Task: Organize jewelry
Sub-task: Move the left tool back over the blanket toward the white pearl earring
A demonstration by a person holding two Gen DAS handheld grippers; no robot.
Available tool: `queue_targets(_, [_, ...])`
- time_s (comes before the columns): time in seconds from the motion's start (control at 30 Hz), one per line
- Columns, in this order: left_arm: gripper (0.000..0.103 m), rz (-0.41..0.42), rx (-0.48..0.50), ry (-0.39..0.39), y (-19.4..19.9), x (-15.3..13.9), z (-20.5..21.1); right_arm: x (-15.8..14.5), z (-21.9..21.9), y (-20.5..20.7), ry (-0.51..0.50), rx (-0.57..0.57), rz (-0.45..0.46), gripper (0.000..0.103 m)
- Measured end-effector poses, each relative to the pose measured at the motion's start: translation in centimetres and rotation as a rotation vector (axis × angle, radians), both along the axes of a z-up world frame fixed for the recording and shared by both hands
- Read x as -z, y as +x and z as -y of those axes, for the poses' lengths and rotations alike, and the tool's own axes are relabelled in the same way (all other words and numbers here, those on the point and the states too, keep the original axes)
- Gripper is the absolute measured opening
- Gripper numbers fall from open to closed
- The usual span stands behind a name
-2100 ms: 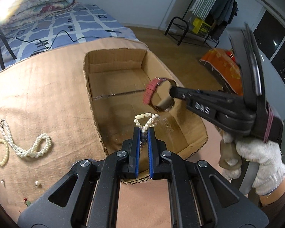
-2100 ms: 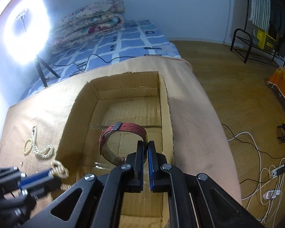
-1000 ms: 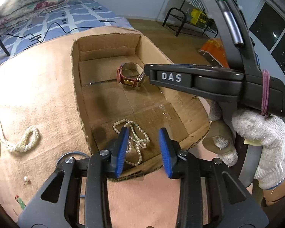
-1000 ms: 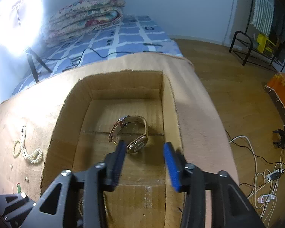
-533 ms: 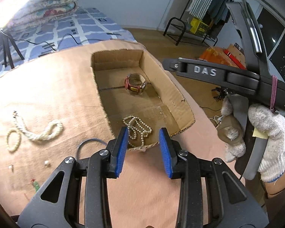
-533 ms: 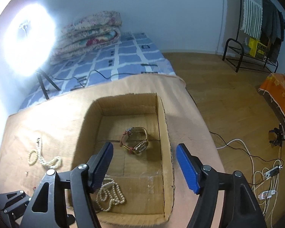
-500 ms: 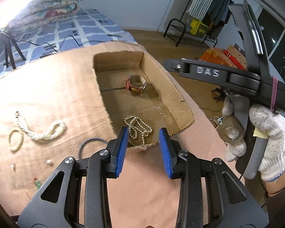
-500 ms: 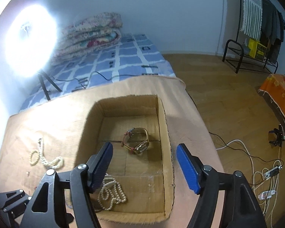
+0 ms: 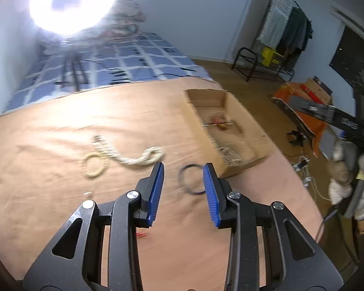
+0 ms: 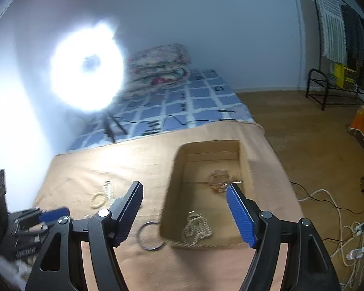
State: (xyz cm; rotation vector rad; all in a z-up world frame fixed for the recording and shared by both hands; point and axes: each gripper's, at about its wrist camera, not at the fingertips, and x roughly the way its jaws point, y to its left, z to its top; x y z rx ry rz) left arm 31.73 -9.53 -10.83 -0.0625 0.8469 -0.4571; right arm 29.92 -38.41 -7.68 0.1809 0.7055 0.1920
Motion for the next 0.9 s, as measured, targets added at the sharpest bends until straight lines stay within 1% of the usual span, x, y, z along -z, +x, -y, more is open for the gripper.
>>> queue_targets(0.13, [0.033, -0.009, -0.065, 0.021, -0.6, 1.2, -5.3, -0.4, -1.6, -2.0, 0.023, -0.052, 0.023, 0.073])
queue_targets(0.2, [0.033, -0.025, -0.094, 0.025, -0.7, 2.1, -7.5, -0.4, -2.6, -2.8, 0.033, -0.081, 0.024, 0.069])
queue_targets(0.3, [0.033, -0.054, -0.143, 0.004, -0.6, 3.7, -10.8, -0.1, -4.2, -3.5, 0.041, -0.119, 0.022, 0.065])
queue_targets(0.4, [0.033, -0.077, -0.178, -0.015, -0.6, 5.0, -13.1, 0.5, -5.8, -3.7, 0.057, -0.152, 0.012, 0.062])
queue_targets(0.53, [0.033, -0.127, -0.205, -0.069, 0.1, 7.0, -15.0, 1.9, -8.5, -3.7, 0.062, -0.198, -0.014, 0.06])
queue_targets(0.7, [0.033, -0.173, -0.213, -0.112, 1.1, 9.2, -15.8, 4.9, -12.2, -2.5, 0.046, -0.254, -0.082, 0.054])
queue_targets(0.77, [0.033, -0.185, -0.21, -0.119, 1.7, 9.9, -15.6, 6.4, -13.5, -1.8, 0.041, -0.266, -0.117, 0.05])
queue_targets(0.83, [0.033, -0.194, -0.203, -0.113, 2.1, 10.8, -15.1, 7.8, -14.7, -1.1, 0.032, -0.269, -0.14, 0.048])
queue_targets(0.9, [0.033, -0.202, -0.195, -0.101, 2.5, 11.7, -14.7, 9.3, -15.8, -0.4, -0.014, -0.267, -0.147, 0.047])
